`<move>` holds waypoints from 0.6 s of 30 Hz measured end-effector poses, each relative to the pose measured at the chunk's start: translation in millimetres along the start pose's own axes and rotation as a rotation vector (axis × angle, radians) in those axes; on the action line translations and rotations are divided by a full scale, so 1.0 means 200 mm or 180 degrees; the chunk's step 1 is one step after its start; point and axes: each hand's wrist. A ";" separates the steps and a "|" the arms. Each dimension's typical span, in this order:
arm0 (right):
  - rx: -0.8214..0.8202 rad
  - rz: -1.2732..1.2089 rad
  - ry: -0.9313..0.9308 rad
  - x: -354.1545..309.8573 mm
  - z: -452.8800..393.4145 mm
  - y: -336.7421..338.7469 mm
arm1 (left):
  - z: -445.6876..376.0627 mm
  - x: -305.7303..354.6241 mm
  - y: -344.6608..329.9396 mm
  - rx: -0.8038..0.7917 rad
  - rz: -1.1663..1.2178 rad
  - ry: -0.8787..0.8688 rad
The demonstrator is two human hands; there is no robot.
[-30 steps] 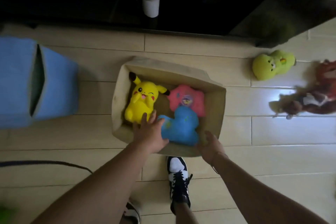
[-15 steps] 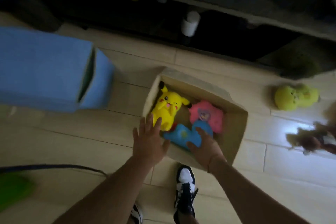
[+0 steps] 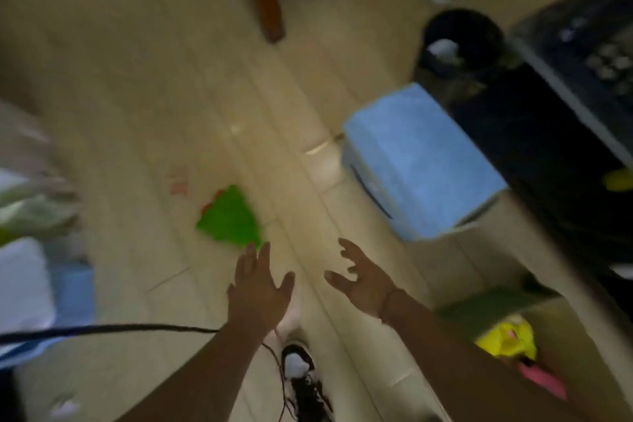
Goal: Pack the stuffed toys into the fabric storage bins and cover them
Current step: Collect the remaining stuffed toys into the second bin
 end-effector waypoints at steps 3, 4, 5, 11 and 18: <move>-0.0251 -0.0074 0.0002 -0.30 -0.18 -0.24 | -0.03 -0.32 0.26 -0.0005 0.0318 0.0393; -0.0325 -0.0064 -0.0001 -0.38 -0.24 -0.30 | -0.04 -0.40 0.32 -0.0004 0.0397 0.0504; -0.0393 -0.0023 -0.0044 -0.44 -0.30 -0.36 | -0.06 -0.47 0.38 0.0010 0.0473 0.0587; -0.0703 0.0194 -0.0365 -0.68 -0.72 -0.52 | -0.29 -0.73 0.55 -0.0147 0.1039 0.1016; -0.0741 0.0313 -0.0889 -0.83 -1.28 -0.43 | -0.75 -0.86 0.68 -0.0545 0.2837 0.1525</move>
Point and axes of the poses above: each hand's wrist, its own z-axis away from the middle knuckle, its own y-axis out of the back of the hand, x = y × z, and after that the axes turned 10 degrees about -x, right-handed
